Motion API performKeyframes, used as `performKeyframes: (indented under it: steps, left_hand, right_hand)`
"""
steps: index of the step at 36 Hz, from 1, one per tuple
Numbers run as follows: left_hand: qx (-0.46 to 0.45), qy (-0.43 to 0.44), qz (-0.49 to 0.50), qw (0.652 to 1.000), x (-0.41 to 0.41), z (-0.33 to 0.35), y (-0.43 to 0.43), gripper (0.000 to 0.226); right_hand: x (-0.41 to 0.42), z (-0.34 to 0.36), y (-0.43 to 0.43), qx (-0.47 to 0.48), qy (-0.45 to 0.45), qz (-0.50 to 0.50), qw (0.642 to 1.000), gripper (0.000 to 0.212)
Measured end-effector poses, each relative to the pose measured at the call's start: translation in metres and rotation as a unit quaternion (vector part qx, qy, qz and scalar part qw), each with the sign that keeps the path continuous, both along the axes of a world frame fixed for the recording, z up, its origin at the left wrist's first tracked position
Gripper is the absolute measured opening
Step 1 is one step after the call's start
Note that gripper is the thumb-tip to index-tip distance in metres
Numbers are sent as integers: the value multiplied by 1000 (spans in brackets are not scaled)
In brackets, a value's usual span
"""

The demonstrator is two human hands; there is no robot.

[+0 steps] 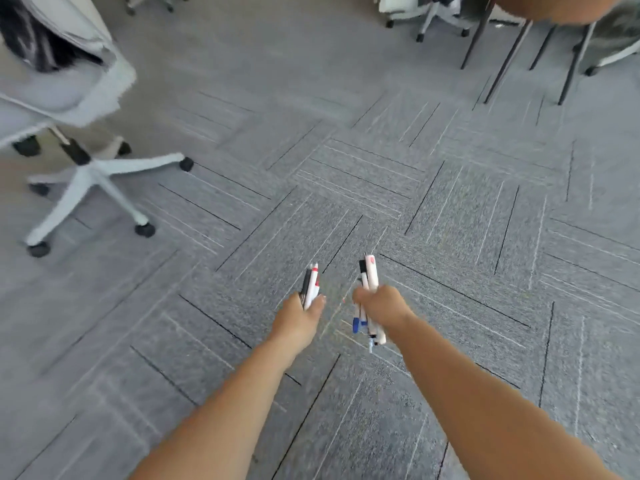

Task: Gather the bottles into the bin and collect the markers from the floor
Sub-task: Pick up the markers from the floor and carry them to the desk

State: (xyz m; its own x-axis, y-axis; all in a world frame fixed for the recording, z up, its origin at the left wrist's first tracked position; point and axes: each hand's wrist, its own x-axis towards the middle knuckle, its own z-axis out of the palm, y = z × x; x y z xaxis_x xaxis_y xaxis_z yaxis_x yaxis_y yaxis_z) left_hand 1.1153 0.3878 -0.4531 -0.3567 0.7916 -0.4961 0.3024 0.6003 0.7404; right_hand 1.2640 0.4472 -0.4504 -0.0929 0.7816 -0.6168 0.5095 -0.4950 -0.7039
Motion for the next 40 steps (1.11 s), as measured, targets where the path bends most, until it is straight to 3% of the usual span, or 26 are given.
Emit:
performKeyframes:
  steps: [4,10,18,28,40]
  left_hand:
    - [26,-28,55,998,-47,124,-29,29]
    - [63,-9,104,993,-117,307,-85,27]
    - [102,40,168,980,-205,468,-171,42]
    - [139,75,330,931,-254,535,-291,33]
    - [129,70,558,817,-301,557,-496,31]
  right_hand:
    - [-46,125,-28,21,26,50,998,28]
    - [-123,308,-76,44,43,139,988,14]
    - [-229,481,-147,103,70,228,966,10]
    - [-304,554,-226,129,145,335,922,8]
    - [-431,572,-370,108,170,503,840,8]
